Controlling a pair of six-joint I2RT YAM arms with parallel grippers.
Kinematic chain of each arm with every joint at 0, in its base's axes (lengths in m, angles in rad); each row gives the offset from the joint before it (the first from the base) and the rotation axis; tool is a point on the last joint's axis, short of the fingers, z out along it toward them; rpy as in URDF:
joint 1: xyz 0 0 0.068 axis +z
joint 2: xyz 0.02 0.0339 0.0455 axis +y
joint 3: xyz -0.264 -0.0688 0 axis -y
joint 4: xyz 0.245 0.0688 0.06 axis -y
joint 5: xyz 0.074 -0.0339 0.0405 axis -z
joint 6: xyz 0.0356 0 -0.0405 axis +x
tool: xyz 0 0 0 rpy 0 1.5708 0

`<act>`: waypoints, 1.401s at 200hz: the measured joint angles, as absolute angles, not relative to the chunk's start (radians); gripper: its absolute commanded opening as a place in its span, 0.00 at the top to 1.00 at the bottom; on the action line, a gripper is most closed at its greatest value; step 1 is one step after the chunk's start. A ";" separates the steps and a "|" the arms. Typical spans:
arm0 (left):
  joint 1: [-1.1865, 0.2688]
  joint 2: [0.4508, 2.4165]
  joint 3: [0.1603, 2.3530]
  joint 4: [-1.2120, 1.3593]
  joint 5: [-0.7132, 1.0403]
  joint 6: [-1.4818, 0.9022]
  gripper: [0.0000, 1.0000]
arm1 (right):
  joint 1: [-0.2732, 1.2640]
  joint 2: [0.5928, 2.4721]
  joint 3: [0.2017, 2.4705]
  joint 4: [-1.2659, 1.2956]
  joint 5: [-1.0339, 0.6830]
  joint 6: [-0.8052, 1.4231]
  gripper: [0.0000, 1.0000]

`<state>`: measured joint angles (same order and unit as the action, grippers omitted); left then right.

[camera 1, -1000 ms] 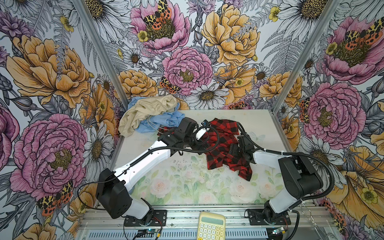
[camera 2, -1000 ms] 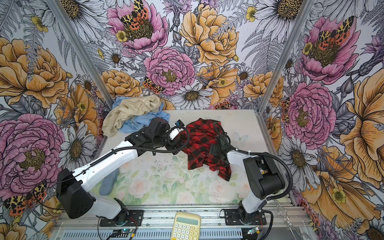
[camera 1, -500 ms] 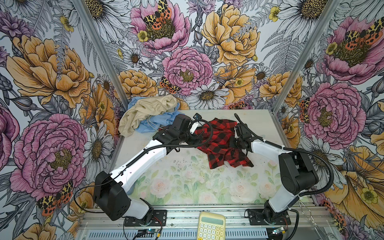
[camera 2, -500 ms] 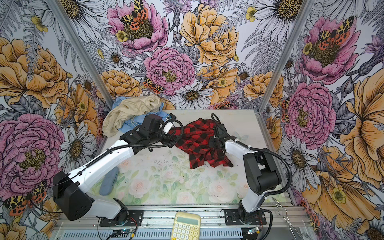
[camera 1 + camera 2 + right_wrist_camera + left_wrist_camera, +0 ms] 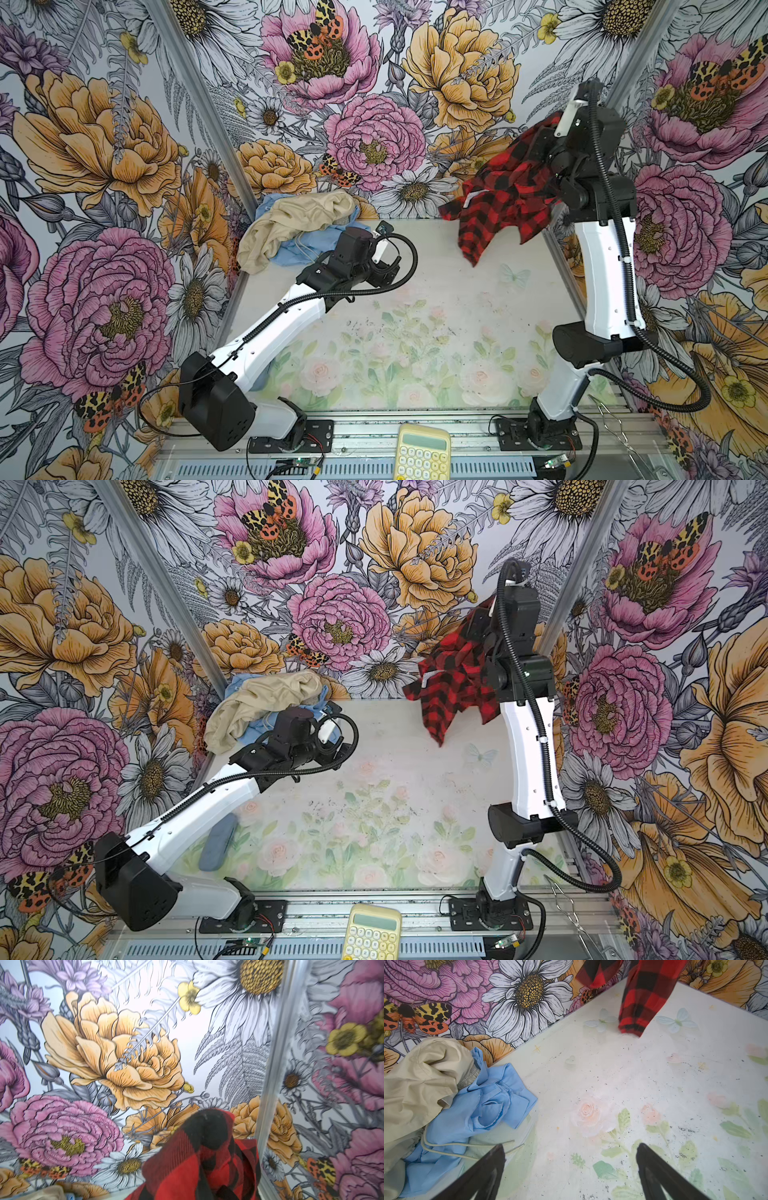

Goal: Pick out a specific cloth from the pile
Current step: 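Grasp the red plaid shirt with the right gripper while the left gripper releases, then lower the red plaid shirt onto the table in the far corner with the right gripper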

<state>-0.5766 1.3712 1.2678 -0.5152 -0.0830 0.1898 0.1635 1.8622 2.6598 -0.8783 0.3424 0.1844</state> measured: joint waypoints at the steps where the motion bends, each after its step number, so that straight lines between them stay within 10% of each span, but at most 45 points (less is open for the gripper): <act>1: -0.576 1.371 1.268 -0.515 -0.083 0.190 0.01 | 0.163 1.863 2.662 -0.881 0.343 0.184 1.00; 105: -0.505 1.366 1.251 -0.466 -0.057 0.159 0.01 | 0.214 2.088 2.609 -1.089 0.088 0.230 1.00; 217: -0.511 1.362 1.228 -0.458 0.205 0.188 0.01 | -0.047 1.929 1.926 -0.952 0.258 0.244 1.00; 280: -0.515 1.355 1.228 -0.450 0.237 0.192 0.01 | 0.078 1.929 1.910 -0.870 0.311 0.193 1.00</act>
